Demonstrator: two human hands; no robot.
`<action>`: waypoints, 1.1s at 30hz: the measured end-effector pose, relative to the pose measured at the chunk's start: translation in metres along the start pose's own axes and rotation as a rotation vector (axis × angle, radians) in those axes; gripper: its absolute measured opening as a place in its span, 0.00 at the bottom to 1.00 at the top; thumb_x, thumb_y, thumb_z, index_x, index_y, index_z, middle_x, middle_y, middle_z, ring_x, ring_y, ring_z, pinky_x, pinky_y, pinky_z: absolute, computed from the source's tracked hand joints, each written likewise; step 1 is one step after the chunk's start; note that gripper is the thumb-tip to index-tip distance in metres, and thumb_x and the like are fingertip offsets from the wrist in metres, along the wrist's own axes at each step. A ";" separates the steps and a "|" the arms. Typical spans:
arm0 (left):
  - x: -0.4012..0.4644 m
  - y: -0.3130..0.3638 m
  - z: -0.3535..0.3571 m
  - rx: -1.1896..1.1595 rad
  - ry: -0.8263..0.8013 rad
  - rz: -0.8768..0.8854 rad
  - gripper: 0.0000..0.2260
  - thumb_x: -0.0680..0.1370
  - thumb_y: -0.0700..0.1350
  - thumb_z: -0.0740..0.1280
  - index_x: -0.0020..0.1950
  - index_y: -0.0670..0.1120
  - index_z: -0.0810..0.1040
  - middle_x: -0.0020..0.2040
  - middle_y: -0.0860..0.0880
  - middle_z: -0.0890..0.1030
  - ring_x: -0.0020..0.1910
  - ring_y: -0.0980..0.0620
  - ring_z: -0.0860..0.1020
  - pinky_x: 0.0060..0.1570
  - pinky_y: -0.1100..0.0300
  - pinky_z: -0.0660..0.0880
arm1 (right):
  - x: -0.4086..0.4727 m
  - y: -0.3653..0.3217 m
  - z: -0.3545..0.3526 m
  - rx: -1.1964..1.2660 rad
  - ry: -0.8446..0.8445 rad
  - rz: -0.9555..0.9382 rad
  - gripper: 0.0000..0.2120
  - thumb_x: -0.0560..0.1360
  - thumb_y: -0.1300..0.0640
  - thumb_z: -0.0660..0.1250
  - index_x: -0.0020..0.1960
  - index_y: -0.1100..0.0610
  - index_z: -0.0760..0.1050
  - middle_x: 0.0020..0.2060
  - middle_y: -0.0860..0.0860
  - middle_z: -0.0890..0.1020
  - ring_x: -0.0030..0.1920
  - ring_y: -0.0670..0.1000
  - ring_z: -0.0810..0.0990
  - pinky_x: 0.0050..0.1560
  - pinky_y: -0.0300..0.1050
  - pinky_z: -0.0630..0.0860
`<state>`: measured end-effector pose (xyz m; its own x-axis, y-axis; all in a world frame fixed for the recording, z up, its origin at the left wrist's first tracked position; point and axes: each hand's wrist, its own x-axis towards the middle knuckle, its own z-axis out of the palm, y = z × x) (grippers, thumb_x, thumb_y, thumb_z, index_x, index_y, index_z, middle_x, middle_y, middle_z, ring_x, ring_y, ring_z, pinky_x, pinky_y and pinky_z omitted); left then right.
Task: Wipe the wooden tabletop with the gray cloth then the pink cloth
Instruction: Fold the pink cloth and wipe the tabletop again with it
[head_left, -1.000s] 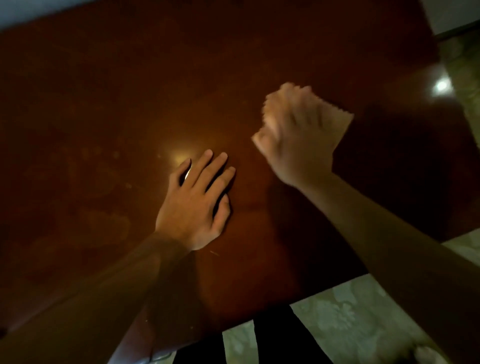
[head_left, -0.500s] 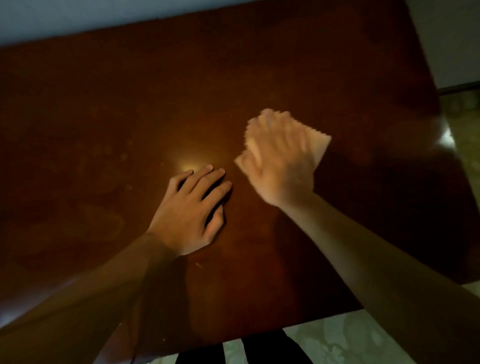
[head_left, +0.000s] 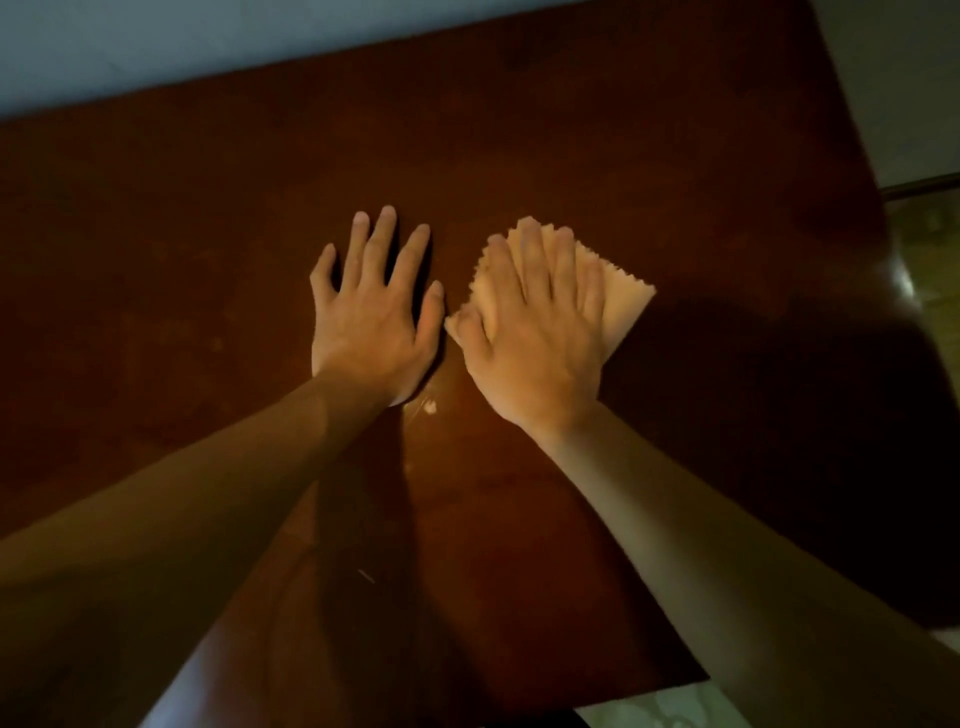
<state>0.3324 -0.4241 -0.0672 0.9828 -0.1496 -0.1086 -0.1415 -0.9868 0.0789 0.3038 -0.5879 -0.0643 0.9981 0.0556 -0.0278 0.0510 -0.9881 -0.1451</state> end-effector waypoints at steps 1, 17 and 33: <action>0.000 0.000 0.000 -0.007 0.003 0.000 0.29 0.83 0.61 0.40 0.82 0.52 0.51 0.83 0.46 0.50 0.82 0.46 0.45 0.78 0.40 0.47 | 0.002 0.005 -0.001 0.011 -0.009 -0.031 0.32 0.82 0.39 0.45 0.82 0.52 0.59 0.82 0.56 0.58 0.83 0.60 0.52 0.81 0.59 0.46; 0.000 0.000 0.001 -0.049 0.040 -0.012 0.26 0.84 0.59 0.45 0.81 0.51 0.57 0.82 0.44 0.56 0.82 0.46 0.50 0.77 0.40 0.51 | 0.062 -0.013 -0.001 0.052 -0.009 -0.056 0.31 0.82 0.40 0.48 0.81 0.52 0.61 0.81 0.56 0.60 0.82 0.61 0.54 0.81 0.62 0.50; 0.000 0.001 -0.001 -0.075 0.047 -0.013 0.26 0.84 0.59 0.48 0.80 0.51 0.60 0.81 0.44 0.58 0.81 0.45 0.52 0.77 0.40 0.52 | 0.124 -0.004 -0.007 -0.029 0.037 -0.048 0.32 0.82 0.39 0.47 0.81 0.53 0.62 0.81 0.57 0.62 0.81 0.62 0.57 0.79 0.61 0.53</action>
<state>0.3327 -0.4251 -0.0662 0.9892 -0.1318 -0.0640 -0.1209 -0.9810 0.1517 0.4273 -0.5776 -0.0601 0.9951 0.0979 0.0152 0.0990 -0.9882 -0.1164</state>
